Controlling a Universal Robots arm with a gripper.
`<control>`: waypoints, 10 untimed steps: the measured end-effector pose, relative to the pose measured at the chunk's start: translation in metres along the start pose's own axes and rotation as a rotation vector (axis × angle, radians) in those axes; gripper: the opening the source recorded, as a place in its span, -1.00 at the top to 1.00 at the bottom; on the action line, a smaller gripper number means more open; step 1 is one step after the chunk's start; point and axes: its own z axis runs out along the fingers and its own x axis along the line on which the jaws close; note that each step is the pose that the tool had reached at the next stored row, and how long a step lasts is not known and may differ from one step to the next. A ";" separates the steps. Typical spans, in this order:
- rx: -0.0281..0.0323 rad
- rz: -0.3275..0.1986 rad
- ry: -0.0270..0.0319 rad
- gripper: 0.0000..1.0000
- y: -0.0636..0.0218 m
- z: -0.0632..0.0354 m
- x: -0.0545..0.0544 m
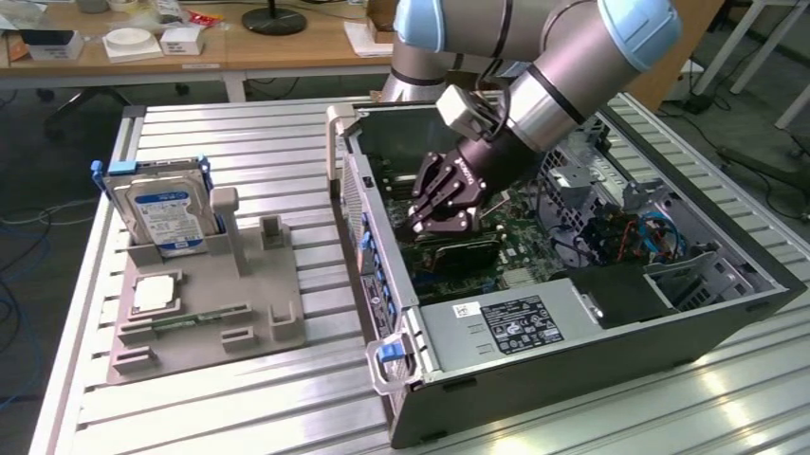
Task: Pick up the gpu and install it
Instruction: 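Press down on the gpu until it lock into place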
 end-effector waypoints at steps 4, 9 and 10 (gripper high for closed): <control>-0.0001 0.000 -0.0004 0.80 -0.0020 -0.0013 0.000; 0.0033 -0.001 0.0002 0.80 -0.0011 -0.0005 -0.005; 0.0065 -0.001 0.0005 0.80 -0.0005 -0.0001 -0.006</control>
